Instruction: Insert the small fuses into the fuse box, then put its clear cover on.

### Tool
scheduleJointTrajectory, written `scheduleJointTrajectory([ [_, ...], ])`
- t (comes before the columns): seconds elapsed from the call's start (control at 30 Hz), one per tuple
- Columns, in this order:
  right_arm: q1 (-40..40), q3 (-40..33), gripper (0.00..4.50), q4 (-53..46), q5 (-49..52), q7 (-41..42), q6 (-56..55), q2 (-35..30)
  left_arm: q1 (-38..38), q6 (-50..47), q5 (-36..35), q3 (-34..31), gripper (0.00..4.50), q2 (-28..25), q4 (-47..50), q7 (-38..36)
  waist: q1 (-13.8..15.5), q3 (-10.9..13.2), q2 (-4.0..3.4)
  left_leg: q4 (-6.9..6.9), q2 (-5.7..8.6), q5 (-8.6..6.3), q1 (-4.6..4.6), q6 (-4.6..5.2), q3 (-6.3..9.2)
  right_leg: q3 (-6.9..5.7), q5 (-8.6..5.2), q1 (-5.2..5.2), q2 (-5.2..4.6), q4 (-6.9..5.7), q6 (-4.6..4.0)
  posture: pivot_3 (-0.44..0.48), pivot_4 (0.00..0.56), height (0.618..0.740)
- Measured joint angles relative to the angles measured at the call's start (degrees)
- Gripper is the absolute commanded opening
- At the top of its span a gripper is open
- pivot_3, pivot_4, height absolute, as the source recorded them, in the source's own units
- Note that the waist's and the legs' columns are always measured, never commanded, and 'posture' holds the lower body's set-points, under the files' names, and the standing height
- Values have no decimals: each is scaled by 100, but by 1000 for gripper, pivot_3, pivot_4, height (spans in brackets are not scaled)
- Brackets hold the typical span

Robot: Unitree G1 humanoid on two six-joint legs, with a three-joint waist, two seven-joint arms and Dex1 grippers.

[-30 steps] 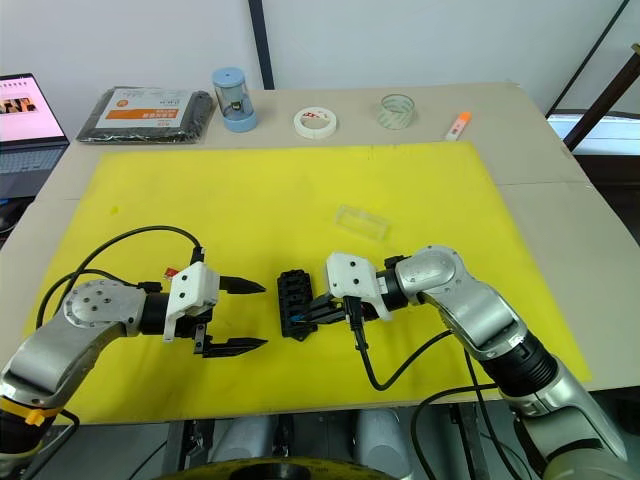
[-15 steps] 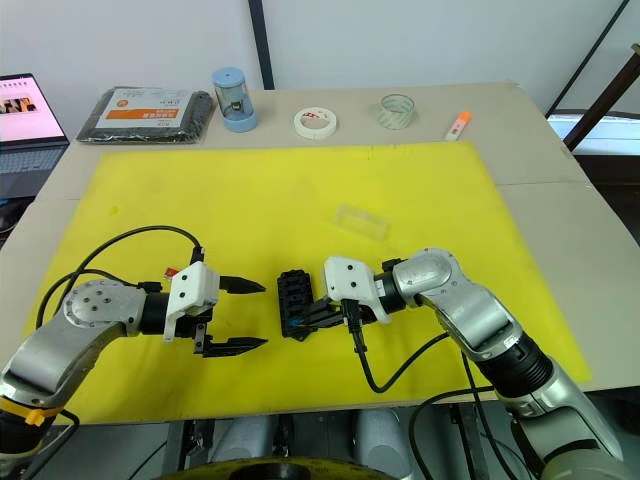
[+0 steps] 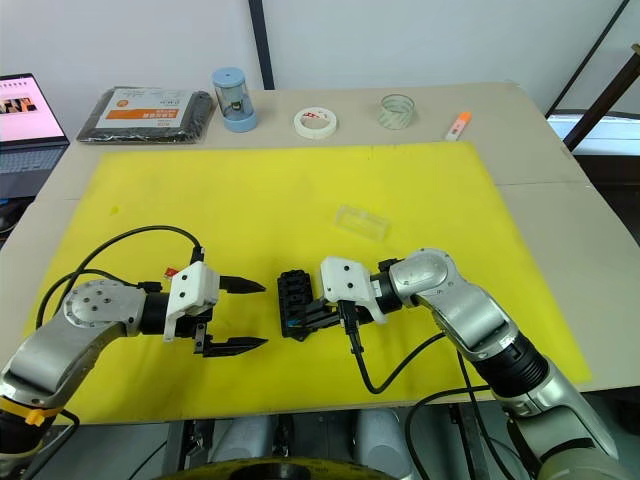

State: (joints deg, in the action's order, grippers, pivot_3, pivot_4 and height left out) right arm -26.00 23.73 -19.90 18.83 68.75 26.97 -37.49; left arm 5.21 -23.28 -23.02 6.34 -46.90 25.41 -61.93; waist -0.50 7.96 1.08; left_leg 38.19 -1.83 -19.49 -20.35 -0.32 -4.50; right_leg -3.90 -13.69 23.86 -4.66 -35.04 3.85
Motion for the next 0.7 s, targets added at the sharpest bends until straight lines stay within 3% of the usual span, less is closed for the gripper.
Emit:
scheduleJointTrajectory([
  [0.7, 41, -85, 0, 42, -12, -2, 15, 33, 10, -4, -6, -1, 4448, 1, 0, 14, 0, 0, 0, 0, 0, 0, 0, -1, 0, 0, 0, -1, 1, -2, 0, 0, 150, 740],
])
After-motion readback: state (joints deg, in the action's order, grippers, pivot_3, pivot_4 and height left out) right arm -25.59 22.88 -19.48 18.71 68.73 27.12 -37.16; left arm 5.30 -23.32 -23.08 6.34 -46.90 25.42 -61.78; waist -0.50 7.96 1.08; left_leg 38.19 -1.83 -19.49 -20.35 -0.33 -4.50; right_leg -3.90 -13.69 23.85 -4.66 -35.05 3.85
